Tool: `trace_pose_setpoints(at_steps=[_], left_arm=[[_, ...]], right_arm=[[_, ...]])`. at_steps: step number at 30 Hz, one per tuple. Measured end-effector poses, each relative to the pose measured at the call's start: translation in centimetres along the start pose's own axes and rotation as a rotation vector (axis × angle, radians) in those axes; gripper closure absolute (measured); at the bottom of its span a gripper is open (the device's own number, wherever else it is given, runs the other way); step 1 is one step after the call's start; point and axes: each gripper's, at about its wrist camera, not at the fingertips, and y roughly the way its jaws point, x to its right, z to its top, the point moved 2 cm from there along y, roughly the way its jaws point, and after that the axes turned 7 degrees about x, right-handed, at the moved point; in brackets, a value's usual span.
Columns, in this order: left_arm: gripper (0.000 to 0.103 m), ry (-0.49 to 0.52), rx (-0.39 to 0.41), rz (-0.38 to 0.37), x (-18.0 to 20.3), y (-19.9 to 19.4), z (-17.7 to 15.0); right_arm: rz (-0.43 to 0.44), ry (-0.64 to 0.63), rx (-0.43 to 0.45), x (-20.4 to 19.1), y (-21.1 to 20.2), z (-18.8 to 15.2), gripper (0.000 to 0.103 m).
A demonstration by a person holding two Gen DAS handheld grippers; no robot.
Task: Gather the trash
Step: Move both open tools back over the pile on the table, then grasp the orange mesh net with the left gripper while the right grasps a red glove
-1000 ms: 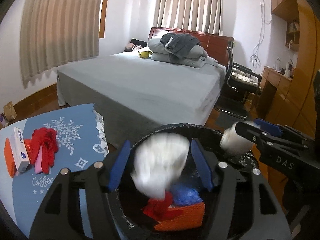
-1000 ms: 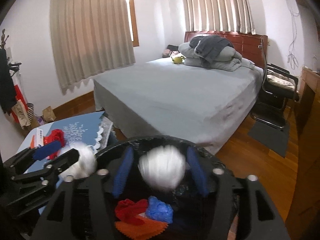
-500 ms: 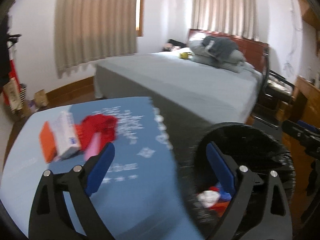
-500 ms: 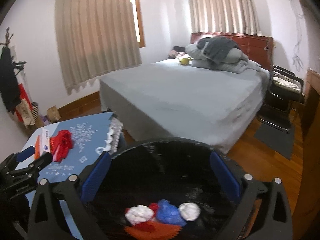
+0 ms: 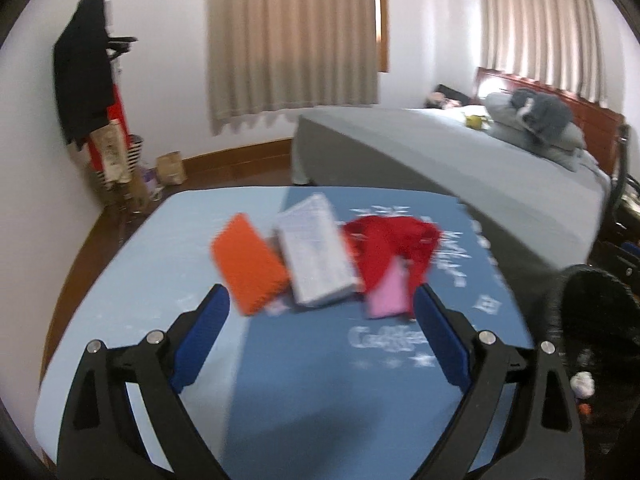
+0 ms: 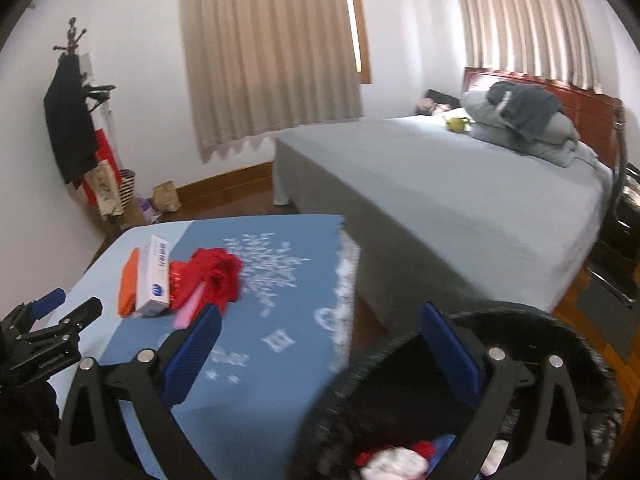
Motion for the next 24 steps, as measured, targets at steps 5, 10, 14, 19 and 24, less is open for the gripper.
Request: trace_pose_setpoints(at_steps=[5,10,14,19,24], left_arm=[[0.013,-0.018,-0.026,0.061,-3.5,2.3,-0.3],[0.014,-0.032,-0.058,0.087,-5.9,5.1,-0.8],[0.018,-0.054,-0.069,0.099,-7.1,7.4,-0.5],[0.02,-0.06,-0.097,0.104,-7.9,10.0,-0.4],[0.02,-0.072,-0.145,0.078,-7.7,12.0,-1.0]], right_arm=[[0.036,-0.027,-0.015,-3.5,3.2,0.0,0.005],[0.049,-0.038,-0.039,-5.4,6.2,-0.6,0.005],[0.05,-0.048,-0.05,-6.1,8.2,-0.7,0.005],[0.069,-0.053,-0.038,-6.9,10.0,0.1,0.005],[0.098,-0.064,-0.029,-8.4,12.0,0.8,0.005]])
